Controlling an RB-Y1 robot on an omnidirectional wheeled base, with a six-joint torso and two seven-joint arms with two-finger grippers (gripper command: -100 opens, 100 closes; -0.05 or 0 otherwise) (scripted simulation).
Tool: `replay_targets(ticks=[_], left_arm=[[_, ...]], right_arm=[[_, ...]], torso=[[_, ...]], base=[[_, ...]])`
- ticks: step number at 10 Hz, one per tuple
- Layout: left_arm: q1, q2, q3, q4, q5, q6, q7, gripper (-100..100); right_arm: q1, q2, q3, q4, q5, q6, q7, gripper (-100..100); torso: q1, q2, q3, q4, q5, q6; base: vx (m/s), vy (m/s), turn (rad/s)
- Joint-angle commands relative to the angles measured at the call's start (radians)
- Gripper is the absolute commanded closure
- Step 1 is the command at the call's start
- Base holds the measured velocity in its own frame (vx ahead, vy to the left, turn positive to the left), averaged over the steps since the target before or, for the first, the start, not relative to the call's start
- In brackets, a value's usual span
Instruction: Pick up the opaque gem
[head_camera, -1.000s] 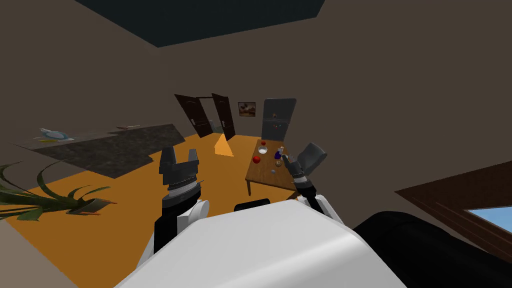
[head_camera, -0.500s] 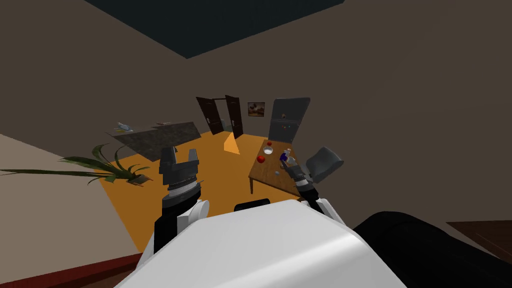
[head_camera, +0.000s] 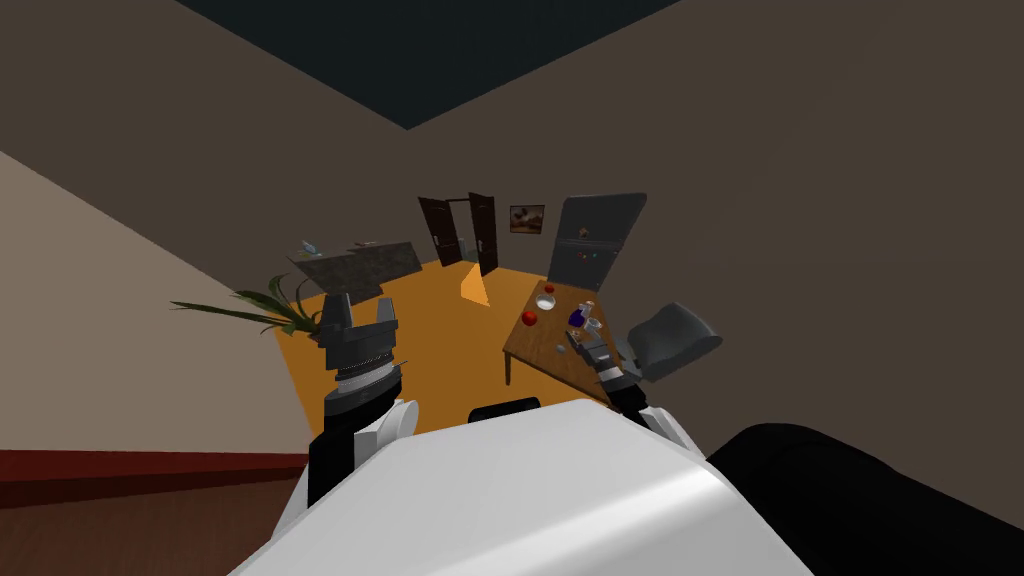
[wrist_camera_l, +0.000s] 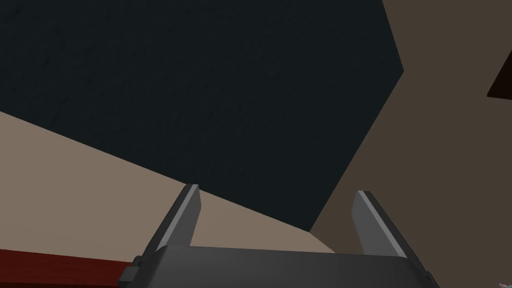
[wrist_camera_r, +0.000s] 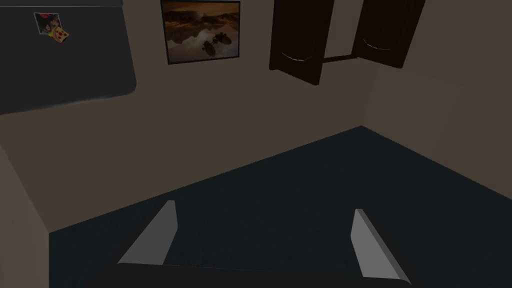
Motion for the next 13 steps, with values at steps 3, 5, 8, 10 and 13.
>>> replay_targets(ticks=[3, 5, 8, 10, 13], left_arm=[[0.000, 0.000, 0.000, 0.000, 0.000, 0.000, 0.000, 0], [0.000, 0.000, 0.000, 0.000, 0.000, 0.000, 0.000, 0], [0.000, 0.000, 0.000, 0.000, 0.000, 0.000, 0.000, 0], [0.000, 0.000, 0.000, 0.000, 0.000, 0.000, 0.000, 0], [0.000, 0.000, 0.000, 0.000, 0.000, 0.000, 0.000, 0]], right_arm=[[0.006, -0.009, -0.037, 0.045, 0.080, 0.018, 0.076, -100], [0.011, -0.011, -0.065, 0.080, 0.132, 0.025, 0.126, -100], [0.015, -0.016, -0.122, 0.158, 0.223, 0.039, 0.212, -100], [0.014, -0.018, -0.153, 0.194, 0.272, 0.046, 0.257, -100], [0.010, -0.020, -0.184, 0.242, 0.346, 0.054, 0.327, -100]], torso=[[0.000, -0.001, 0.000, 0.000, 0.000, 0.000], [0.001, -0.001, 0.000, 0.000, 0.000, 0.000], [0.001, -0.001, -0.001, 0.000, 0.000, 0.001], [0.001, -0.002, -0.001, 0.000, 0.000, 0.001], [0.002, -0.002, -0.001, 0.000, 0.001, 0.000]], base=[[-0.030, -0.011, 0.198], [-0.028, 0.002, 0.216], [-0.021, 0.015, 0.214], [-0.014, 0.016, 0.179], [-0.007, 0.025, 0.161]])
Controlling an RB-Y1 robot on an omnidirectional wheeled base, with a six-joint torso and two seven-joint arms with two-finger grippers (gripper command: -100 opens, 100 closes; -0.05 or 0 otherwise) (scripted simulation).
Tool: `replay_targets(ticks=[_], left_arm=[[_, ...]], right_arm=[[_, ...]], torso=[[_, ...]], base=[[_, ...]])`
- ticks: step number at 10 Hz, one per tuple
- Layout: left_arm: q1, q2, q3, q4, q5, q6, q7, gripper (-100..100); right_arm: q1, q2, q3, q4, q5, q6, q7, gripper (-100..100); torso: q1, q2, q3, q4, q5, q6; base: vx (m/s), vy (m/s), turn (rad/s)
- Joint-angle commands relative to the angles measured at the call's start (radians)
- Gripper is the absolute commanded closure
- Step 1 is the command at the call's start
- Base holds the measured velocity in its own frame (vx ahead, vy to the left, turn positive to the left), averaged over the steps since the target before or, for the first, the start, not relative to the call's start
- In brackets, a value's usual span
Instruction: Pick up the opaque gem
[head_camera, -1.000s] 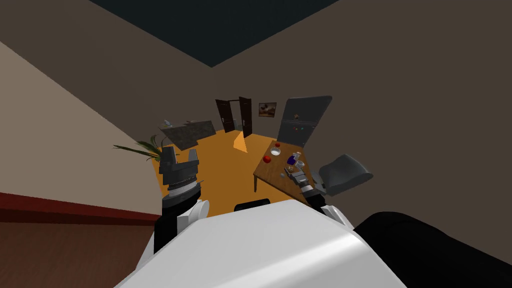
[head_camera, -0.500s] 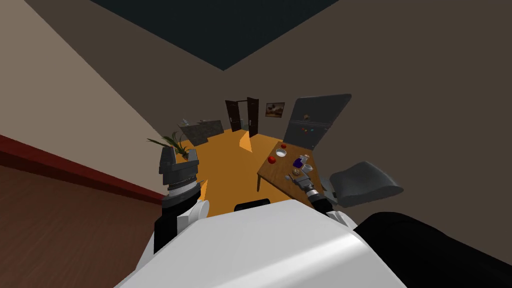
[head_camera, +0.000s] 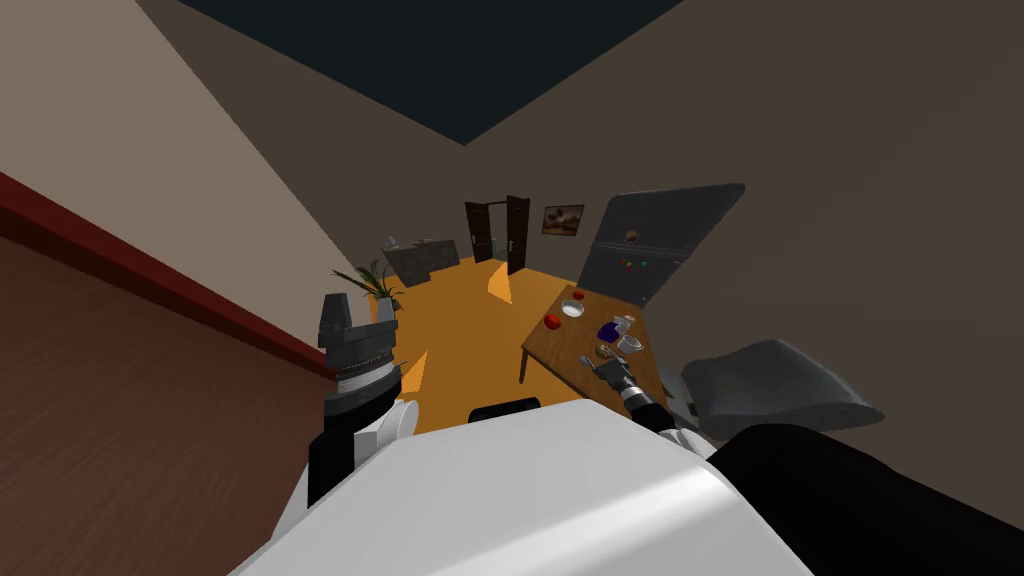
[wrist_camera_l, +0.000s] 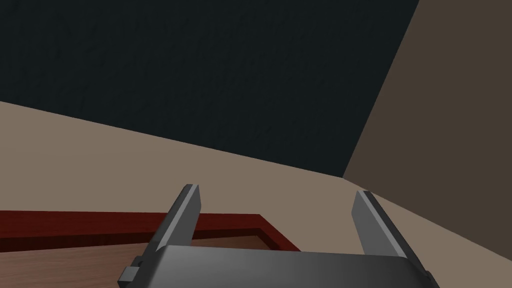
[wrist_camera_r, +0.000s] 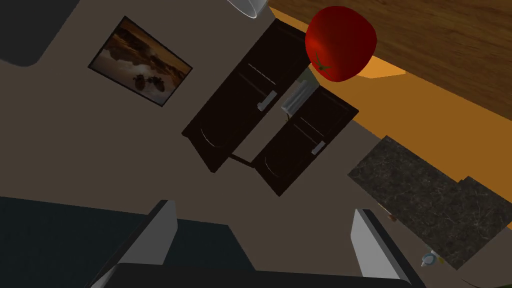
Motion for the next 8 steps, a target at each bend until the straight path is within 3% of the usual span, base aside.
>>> replay_targets(ticks=[1, 2, 3, 4, 7, 8], left_arm=[[0.000, 0.000, 0.000, 0.000, 0.000, 0.000, 0.000, 0], [0.000, 0.000, 0.000, 0.000, 0.000, 0.000, 0.000, 0], [0.000, 0.000, 0.000, 0.000, 0.000, 0.000, 0.000, 0], [0.000, 0.000, 0.000, 0.000, 0.000, 0.000, 0.000, 0], [0.000, 0.000, 0.000, 0.000, 0.000, 0.000, 0.000, 0], [0.000, 0.000, 0.000, 0.000, 0.000, 0.000, 0.000, 0]], right_arm=[[-0.010, -0.004, -0.043, 0.050, 0.050, 0.000, 0.050, -100], [-0.010, -0.004, -0.043, 0.065, 0.065, 0.000, 0.067, -100], [-0.017, -0.005, -0.075, 0.094, 0.100, 0.008, 0.103, -100], [-0.017, -0.005, -0.075, 0.110, 0.118, 0.008, 0.115, -100], [-0.035, -0.009, -0.137, 0.198, 0.204, 0.023, 0.208, -100], [-0.035, -0.009, -0.137, 0.200, 0.221, 0.023, 0.208, -100]], torso=[[0.000, 0.000, 0.000, 0.000, 0.000, 0.000], [0.000, 0.000, 0.000, 0.000, 0.000, 0.000], [0.000, 0.000, 0.000, 0.000, 0.000, 0.000], [0.001, -0.001, -0.001, 0.000, 0.000, -0.001], [0.000, -0.001, -0.001, 0.000, 0.000, 0.000], [0.000, -0.002, -0.001, 0.000, 0.000, 0.000]], base=[[0.004, 0.033, 0.214], [0.002, 0.024, 0.091], [0.014, 0.040, 0.232], [0.013, 0.026, 0.089], [0.016, 0.029, 0.151], [0.023, 0.030, 0.082]])
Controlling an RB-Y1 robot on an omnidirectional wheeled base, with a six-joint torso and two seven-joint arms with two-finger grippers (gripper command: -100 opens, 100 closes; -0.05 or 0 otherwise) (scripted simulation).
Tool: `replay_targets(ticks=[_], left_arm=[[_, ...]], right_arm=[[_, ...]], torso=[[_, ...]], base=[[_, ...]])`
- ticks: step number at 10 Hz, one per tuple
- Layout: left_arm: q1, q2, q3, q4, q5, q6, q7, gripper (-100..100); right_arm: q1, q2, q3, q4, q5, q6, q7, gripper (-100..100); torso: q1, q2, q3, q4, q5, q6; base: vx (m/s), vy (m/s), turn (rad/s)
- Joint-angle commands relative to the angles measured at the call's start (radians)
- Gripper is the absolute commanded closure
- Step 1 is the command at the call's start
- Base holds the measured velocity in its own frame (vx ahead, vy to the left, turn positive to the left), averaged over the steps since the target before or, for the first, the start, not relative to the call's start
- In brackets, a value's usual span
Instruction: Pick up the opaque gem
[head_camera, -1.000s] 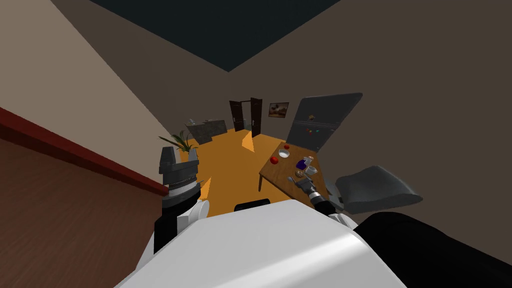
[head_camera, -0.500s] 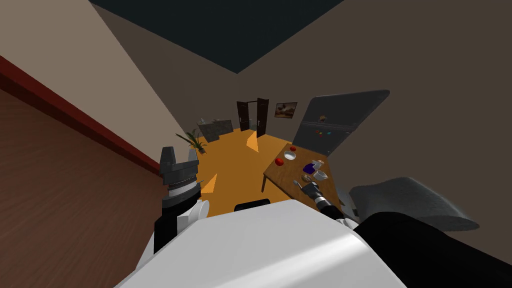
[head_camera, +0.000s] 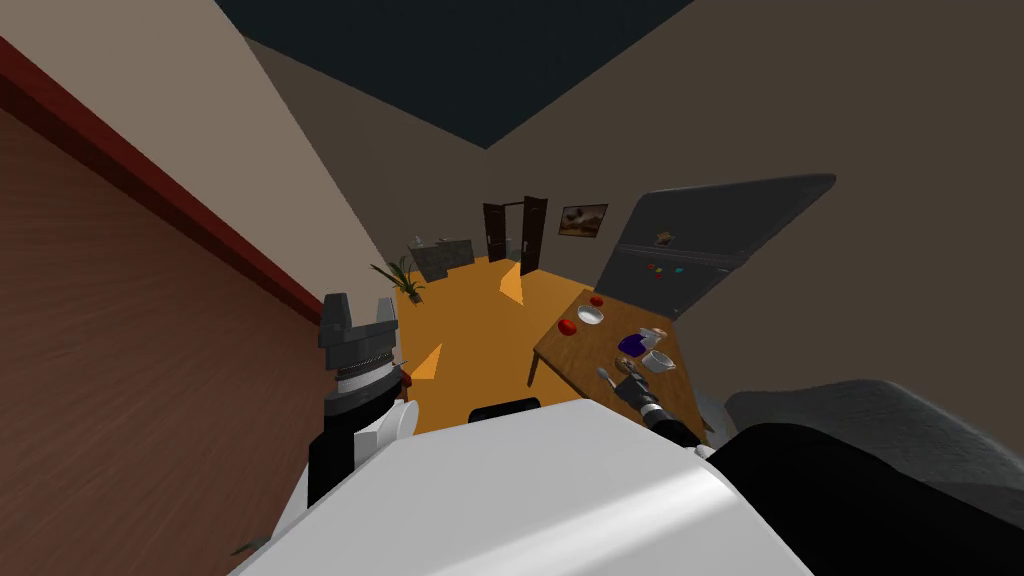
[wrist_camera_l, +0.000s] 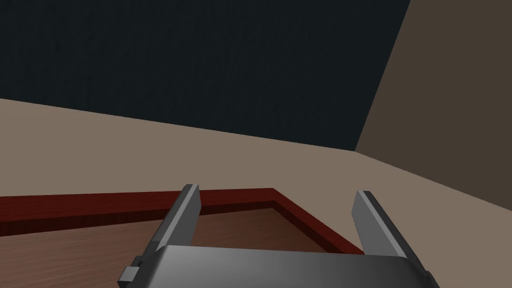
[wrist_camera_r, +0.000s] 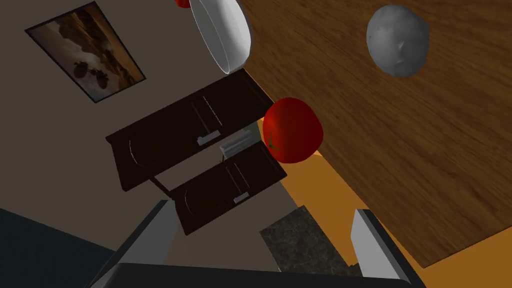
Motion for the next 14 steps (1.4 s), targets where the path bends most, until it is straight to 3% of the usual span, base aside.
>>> replay_targets(ticks=[1, 2, 5, 6, 8, 10, 11, 13, 14], left_arm=[[0.000, 0.000, 0.000, 0.000, 0.000, 0.000, 0.000, 0], [0.000, 0.000, 0.000, 0.000, 0.000, 0.000, 0.000, 0], [0.000, 0.000, 0.000, 0.000, 0.000, 0.000, 0.000, 0], [0.000, 0.000, 0.000, 0.000, 0.000, 0.000, 0.000, 0], [0.000, 0.000, 0.000, 0.000, 0.000, 0.000, 0.000, 0], [0.000, 0.000, 0.000, 0.000, 0.000, 0.000, 0.000, 0], [0.000, 0.000, 0.000, 0.000, 0.000, 0.000, 0.000, 0], [0.000, 0.000, 0.000, 0.000, 0.000, 0.000, 0.000, 0], [0.000, 0.000, 0.000, 0.000, 0.000, 0.000, 0.000, 0]], right_arm=[[-0.009, -0.007, -0.033, 0.048, 0.050, 0.013, 0.043, -100], [-0.009, -0.007, -0.033, 0.048, 0.064, 0.013, 0.043, -100], [-0.032, -0.007, -0.090, 0.134, 0.150, 0.027, 0.125, -100], [-0.032, -0.007, -0.090, 0.134, 0.157, 0.027, 0.125, -100], [-0.055, -0.004, -0.139, 0.202, 0.227, 0.038, 0.187, -100], [-0.066, -0.001, -0.161, 0.253, 0.270, 0.043, 0.230, -100], [-0.066, -0.001, -0.161, 0.253, 0.277, 0.043, 0.230, -100], [-0.088, 0.008, -0.195, 0.320, 0.341, 0.051, 0.286, -100], [-0.088, 0.008, -0.195, 0.323, 0.341, 0.051, 0.286, -100]], torso=[[0.000, 0.000, 0.000, 0.000, 0.000, 0.000], [0.000, 0.000, 0.000, 0.000, 0.000, 0.000], [-0.001, -0.001, 0.000, 0.000, 0.000, 0.000], [-0.001, -0.001, -0.001, 0.000, 0.000, 0.000], [-0.001, -0.001, 0.000, 0.000, 0.000, 0.000], [-0.001, -0.002, -0.001, -0.001, 0.000, 0.000], [0.000, -0.002, -0.001, 0.000, 0.000, 0.000], [-0.001, -0.001, -0.001, 0.000, 0.000, 0.000], [-0.001, -0.003, -0.001, 0.000, 0.000, 0.000]], base=[[0.029, 0.033, 0.144], [0.030, 0.021, 0.071], [0.036, 0.022, 0.120], [0.031, 0.016, 0.070], [0.050, 0.020, 0.174], [0.055, 0.019, 0.057], [0.035, 0.016, 0.048], [0.057, 0.013, 0.109], [0.054, -0.006, 0.039]])
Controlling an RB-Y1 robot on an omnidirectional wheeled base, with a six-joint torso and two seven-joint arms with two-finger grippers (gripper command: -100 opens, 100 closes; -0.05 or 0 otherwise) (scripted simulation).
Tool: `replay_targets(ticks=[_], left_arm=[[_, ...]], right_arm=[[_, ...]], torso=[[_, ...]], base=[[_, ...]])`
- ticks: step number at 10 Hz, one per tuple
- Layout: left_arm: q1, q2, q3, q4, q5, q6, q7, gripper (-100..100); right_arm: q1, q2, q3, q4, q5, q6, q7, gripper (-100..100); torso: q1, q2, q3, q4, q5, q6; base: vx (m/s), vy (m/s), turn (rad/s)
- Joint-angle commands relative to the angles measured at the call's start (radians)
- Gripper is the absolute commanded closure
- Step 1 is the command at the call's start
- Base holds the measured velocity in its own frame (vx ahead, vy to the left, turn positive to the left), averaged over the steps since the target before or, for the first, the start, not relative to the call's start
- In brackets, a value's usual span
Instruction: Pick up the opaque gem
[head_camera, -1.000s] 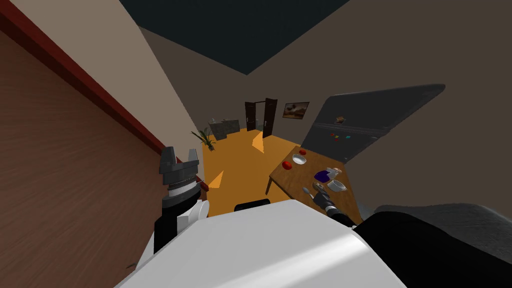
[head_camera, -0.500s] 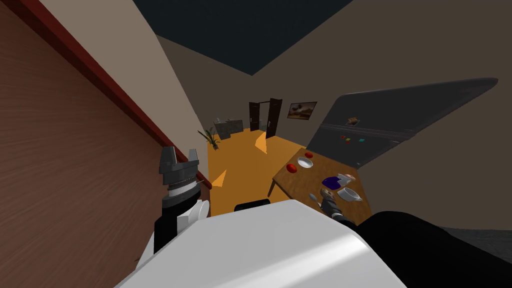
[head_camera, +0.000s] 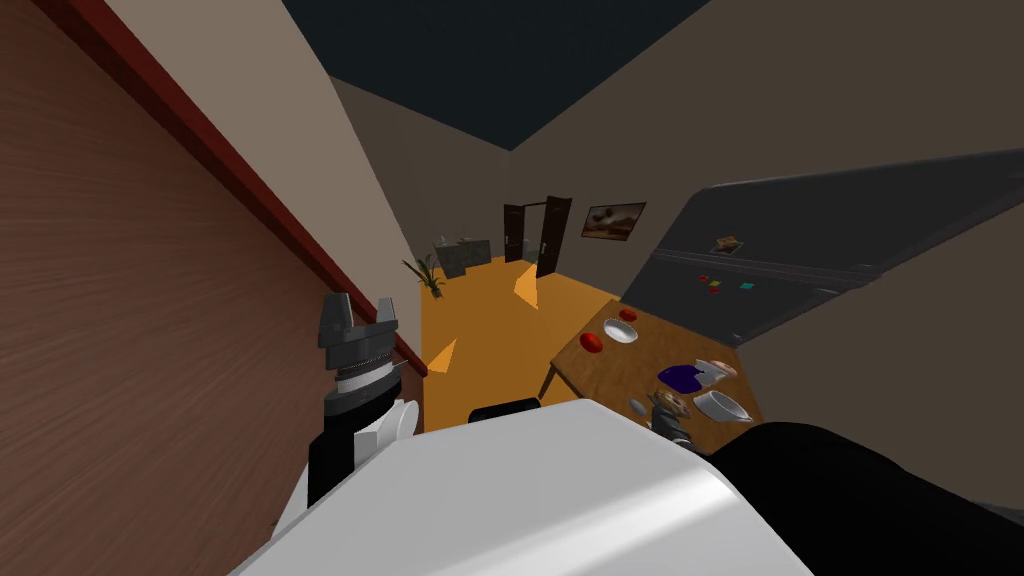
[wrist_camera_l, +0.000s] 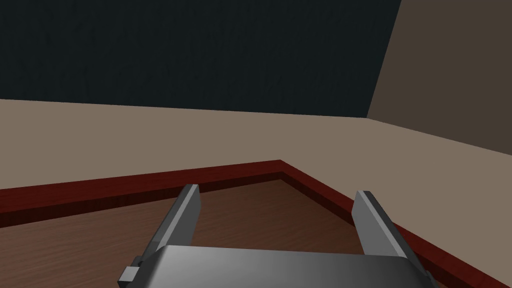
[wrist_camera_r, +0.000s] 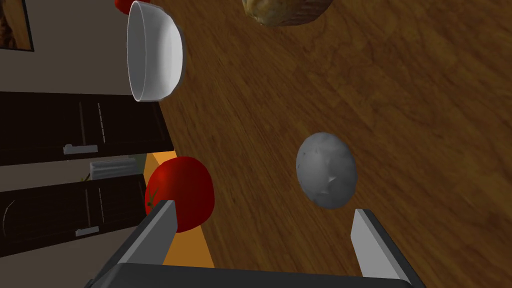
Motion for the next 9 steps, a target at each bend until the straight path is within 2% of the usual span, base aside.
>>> replay_targets(ticks=[1, 2, 4, 5, 7, 8, 9], left_arm=[[0.000, 0.000, 0.000, 0.000, 0.000, 0.000, 0.000, 0], [0.000, 0.000, 0.000, 0.000, 0.000, 0.000, 0.000, 0], [0.000, 0.000, 0.000, 0.000, 0.000, 0.000, 0.000, 0], [0.000, 0.000, 0.000, 0.000, 0.000, 0.000, 0.000, 0], [0.000, 0.000, 0.000, 0.000, 0.000, 0.000, 0.000, 0], [0.000, 0.000, 0.000, 0.000, 0.000, 0.000, 0.000, 0], [0.000, 0.000, 0.000, 0.000, 0.000, 0.000, 0.000, 0]], right_arm=[[-0.012, 0.009, -0.022, 0.044, 0.024, -0.002, 0.042, -100], [-0.012, 0.009, -0.022, 0.044, 0.024, -0.002, 0.042, -100], [-0.028, 0.022, -0.037, 0.099, 0.067, 0.001, 0.077, -100], [-0.028, 0.022, -0.037, 0.099, 0.067, 0.001, 0.077, -100], [-0.039, 0.037, -0.039, 0.141, 0.092, 0.001, 0.096, -100], [-0.039, 0.031, -0.046, 0.138, 0.074, -0.004, 0.106, -100], [-0.039, 0.031, -0.046, 0.141, 0.075, -0.005, 0.108, 0]], torso=[[0.000, 0.000, 0.000, 0.000, 0.000, 0.000], [0.000, 0.000, 0.000, 0.000, 0.000, 0.000], [0.000, 0.002, 0.001, 0.000, 0.000, 0.000], [0.000, 0.001, 0.000, 0.000, 0.000, 0.000], [-0.002, 0.001, 0.000, 0.000, 0.000, 0.000], [-0.003, 0.000, 0.000, 0.000, -0.001, 0.000], [-0.002, 0.001, 0.001, 0.000, 0.000, 0.000]], base=[[0.051, -0.011, 0.061], [0.034, -0.005, 0.042], [0.040, -0.006, 0.067], [0.049, -0.015, 0.023], [0.052, -0.043, 0.046], [0.030, -0.026, 0.017], [0.000, 0.000, 0.000]])
